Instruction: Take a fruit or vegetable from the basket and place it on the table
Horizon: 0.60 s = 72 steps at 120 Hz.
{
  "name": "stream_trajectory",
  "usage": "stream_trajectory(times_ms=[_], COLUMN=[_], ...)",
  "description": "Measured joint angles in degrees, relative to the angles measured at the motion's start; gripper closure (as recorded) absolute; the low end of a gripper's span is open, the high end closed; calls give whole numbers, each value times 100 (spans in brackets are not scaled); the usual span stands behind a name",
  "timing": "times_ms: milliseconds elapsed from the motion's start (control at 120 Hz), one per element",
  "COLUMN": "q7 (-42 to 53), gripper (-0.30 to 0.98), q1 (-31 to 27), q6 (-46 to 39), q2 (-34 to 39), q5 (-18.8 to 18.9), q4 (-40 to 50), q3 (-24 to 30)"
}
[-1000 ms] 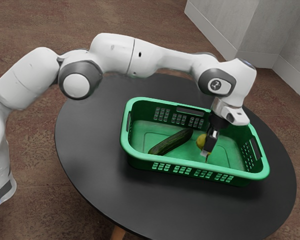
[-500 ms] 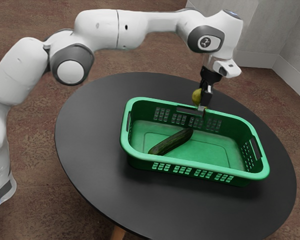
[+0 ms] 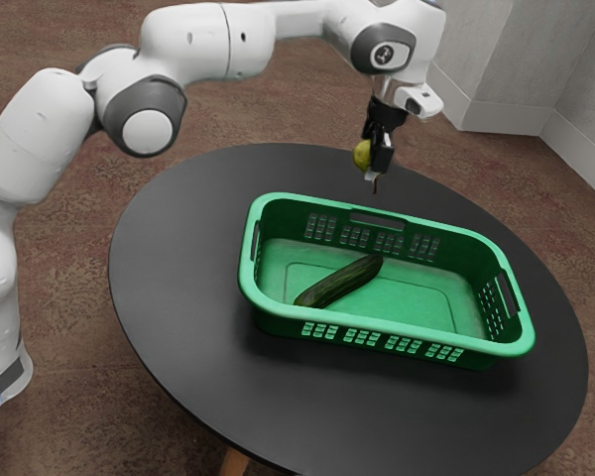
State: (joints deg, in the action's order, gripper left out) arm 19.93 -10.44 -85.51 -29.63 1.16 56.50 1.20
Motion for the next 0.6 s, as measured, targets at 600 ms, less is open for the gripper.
stream_trajectory(times_ms=[600], q7=[233], gripper=[7], q1=[-543], q6=[132], q2=[-60], q5=[-442], q4=[487], q3=[-150])
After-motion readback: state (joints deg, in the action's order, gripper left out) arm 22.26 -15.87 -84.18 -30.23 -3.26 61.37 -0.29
